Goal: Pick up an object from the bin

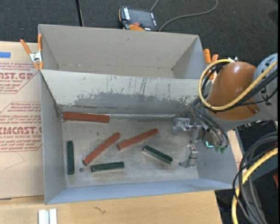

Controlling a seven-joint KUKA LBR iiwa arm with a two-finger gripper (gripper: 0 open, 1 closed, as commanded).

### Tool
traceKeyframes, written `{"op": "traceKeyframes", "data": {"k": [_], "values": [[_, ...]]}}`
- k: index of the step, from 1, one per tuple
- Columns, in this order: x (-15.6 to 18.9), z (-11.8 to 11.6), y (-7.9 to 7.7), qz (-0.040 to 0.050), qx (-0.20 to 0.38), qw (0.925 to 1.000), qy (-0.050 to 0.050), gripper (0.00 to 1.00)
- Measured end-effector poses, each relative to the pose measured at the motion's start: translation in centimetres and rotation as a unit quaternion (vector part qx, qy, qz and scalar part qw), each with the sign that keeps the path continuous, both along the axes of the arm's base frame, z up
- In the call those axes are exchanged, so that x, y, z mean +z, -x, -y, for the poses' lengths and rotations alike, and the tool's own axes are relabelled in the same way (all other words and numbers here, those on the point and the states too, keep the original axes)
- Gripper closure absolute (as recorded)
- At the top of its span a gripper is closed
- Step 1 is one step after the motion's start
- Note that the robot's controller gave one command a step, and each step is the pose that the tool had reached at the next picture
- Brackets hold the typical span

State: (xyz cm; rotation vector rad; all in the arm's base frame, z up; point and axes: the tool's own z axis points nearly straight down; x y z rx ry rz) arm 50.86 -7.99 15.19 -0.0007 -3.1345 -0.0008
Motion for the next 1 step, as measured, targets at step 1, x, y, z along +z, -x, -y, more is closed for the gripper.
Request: {"op": "traceKeyframes", "data": {"k": [1], "values": [[-7.57,-6.19,-1.16,0.0007,-0.04,0.9992,-0.002,0.0]]}}
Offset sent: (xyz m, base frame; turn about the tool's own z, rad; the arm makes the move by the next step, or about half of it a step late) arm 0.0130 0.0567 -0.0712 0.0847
